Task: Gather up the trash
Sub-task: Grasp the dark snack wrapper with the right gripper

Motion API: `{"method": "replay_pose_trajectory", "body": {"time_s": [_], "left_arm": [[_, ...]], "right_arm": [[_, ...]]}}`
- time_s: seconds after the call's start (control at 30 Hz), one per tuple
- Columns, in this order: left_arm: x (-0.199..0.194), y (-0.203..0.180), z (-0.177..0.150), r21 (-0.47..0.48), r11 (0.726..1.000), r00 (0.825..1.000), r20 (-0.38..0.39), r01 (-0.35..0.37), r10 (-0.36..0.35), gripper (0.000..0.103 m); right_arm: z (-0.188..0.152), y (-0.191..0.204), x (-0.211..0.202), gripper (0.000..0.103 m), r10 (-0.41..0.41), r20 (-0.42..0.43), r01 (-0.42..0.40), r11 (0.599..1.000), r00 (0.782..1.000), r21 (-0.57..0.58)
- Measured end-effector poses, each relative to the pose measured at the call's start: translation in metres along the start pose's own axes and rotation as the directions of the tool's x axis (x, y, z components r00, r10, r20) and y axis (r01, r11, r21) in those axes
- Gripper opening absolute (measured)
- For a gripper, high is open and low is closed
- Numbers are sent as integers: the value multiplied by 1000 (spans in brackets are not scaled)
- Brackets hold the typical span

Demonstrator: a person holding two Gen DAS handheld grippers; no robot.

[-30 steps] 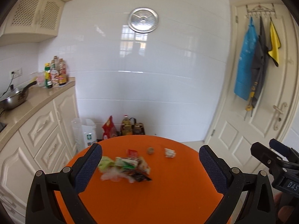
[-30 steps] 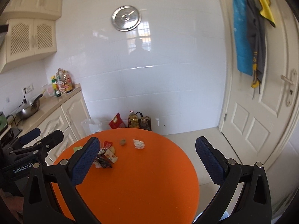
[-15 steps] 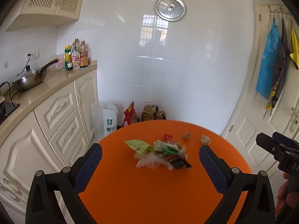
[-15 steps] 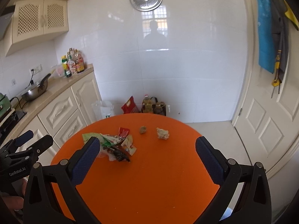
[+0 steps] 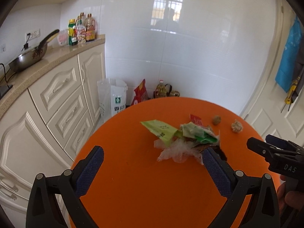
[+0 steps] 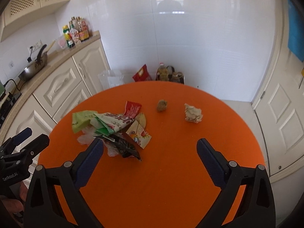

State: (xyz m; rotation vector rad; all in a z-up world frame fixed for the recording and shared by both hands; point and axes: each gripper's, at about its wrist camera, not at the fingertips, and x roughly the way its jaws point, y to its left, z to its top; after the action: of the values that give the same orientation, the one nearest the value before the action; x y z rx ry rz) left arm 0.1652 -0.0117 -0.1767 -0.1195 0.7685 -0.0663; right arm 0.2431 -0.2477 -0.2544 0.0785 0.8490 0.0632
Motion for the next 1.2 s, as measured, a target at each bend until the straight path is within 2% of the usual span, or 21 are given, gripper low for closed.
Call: {"method": "replay_pose_trajectory", "body": {"time_s": [0.1,0.23,0.33,0.4,0.47,0.63,0.73,0.77,0.87,1.0,1.2], "left_arm": [[30,-4,12,3,1000,1000,-30,-9,9,102],[61,-6,24,-3,1000,999,-53,-10,10,102],[78,-5,29,-5,1000,998,-66,-13,12,102],[85,-5,31,-6,1000,997,-72,-14,14,102],[92,-4,33,-7,1000,997,-74,-14,14,102],[109,1,42,-4,1000,997,-78,-16,16,102],[120,5,47,-2,1000,996,-83,-13,13,102],[114,6,40,-1,1000,996,-84,-10,9,102],[113,8,33,3,1000,996,-89,-5,5,102],[108,3,20,11,1000,995,-98,12,-10,102],[121,-6,20,35,999,993,-116,30,-26,102]], "right_arm": [[-1,-1,13,94,45,-31,-45,999,999,0],[-3,12,22,88,121,-65,-125,990,991,-60],[-7,26,36,74,147,-109,-159,980,983,-116],[-10,32,48,57,159,-136,-176,976,978,-131],[-11,36,59,50,166,-149,-186,973,975,-137],[-10,43,82,48,183,-165,-209,965,969,-160],[-9,44,87,40,201,-160,-227,959,967,-169],[-10,44,88,24,192,-162,-220,959,968,-178],[-14,42,84,14,204,-161,-231,956,966,-178],[-23,32,71,11,221,-137,-240,961,965,-134],[-33,8,52,10,226,-123,-234,971,966,-53]]}}
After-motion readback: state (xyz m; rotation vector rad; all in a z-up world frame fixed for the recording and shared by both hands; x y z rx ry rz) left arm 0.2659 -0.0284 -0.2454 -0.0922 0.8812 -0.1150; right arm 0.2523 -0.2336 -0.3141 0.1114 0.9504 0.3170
